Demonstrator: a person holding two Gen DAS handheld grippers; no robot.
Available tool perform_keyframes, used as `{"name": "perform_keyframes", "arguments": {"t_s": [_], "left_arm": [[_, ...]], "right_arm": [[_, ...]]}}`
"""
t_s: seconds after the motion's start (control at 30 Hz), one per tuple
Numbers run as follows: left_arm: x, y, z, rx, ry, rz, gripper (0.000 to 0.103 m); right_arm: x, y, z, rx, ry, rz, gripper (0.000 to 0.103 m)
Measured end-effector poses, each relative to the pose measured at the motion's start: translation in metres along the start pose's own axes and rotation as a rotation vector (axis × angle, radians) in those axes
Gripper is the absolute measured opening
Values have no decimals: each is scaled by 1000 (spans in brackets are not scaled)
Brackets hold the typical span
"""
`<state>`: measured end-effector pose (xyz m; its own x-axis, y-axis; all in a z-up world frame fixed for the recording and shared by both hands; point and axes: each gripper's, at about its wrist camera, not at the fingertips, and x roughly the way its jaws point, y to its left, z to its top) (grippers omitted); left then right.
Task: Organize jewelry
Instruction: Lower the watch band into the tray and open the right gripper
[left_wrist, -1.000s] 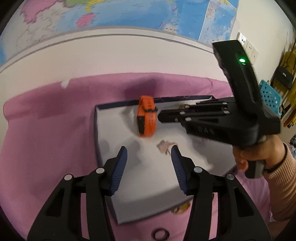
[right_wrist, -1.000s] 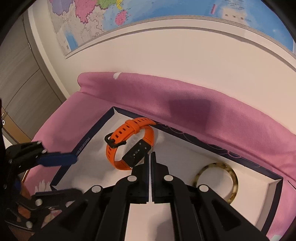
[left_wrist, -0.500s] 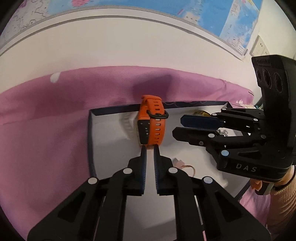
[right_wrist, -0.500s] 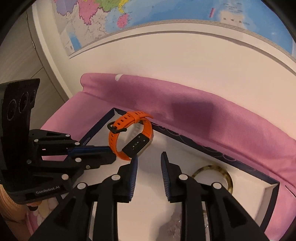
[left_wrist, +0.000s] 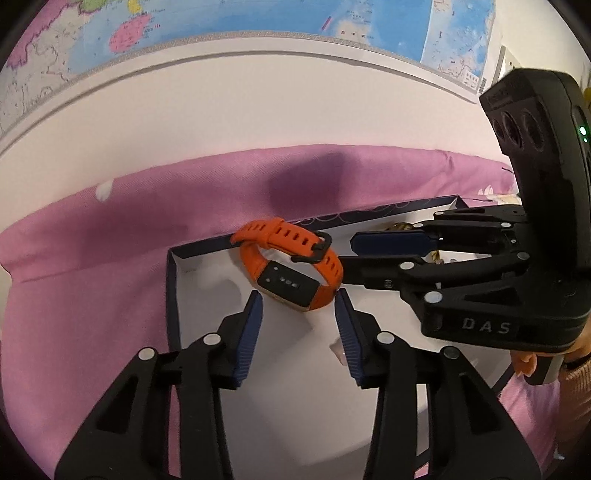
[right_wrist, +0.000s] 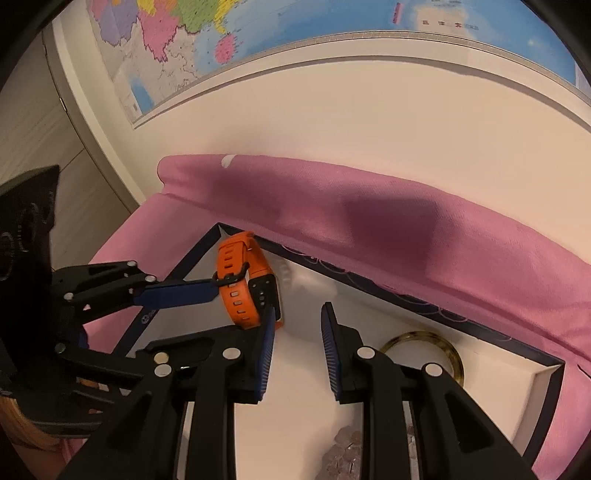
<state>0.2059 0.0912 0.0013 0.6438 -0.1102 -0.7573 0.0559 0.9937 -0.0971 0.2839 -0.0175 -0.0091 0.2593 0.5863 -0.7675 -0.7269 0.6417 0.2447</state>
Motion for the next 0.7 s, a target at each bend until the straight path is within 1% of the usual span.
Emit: {"name": "perform_keyframes", "arguments": {"t_s": [0.07, 0.13, 0.17, 0.27, 0.3, 0.4, 0.47, 0.53, 0.6, 0.63, 0.7], "left_arm": [[1, 0, 0, 5, 5, -14, 29], [0, -1, -3, 9, 9, -18, 27], [-1, -1, -5, 12, 9, -20, 27], [-9, 3, -11, 17, -3, -12, 28], [-10, 5, -11, 11, -3, -17, 28], [-5, 4, -10, 0, 7, -45, 28], [-2, -1, -13, 12, 15, -51, 28], [-1, -7, -17, 29, 20, -56, 28], [-2, -8, -20, 34, 21, -58, 30], [-3, -7, -21, 30, 22, -63, 32], [-6, -4, -22, 25, 19, -68, 33]], "right_arm": [[-4, -1, 1, 6, -11, 17, 23], [-10, 0, -1, 9, -30, 43, 23], [-14, 1, -2, 6, -42, 58, 24], [-25, 9, -5, -7, -70, 91, 36], [-27, 16, -6, -23, -75, 103, 36], [-23, 27, -4, -40, -68, 91, 35], [-15, 30, 0, -33, -52, 85, 35], [-7, 28, 1, -23, -30, 74, 33], [-4, 21, -1, -2, -18, 64, 29], [-4, 18, -2, 6, -16, 56, 28], [-10, 6, -4, 39, -25, 43, 28]]}}
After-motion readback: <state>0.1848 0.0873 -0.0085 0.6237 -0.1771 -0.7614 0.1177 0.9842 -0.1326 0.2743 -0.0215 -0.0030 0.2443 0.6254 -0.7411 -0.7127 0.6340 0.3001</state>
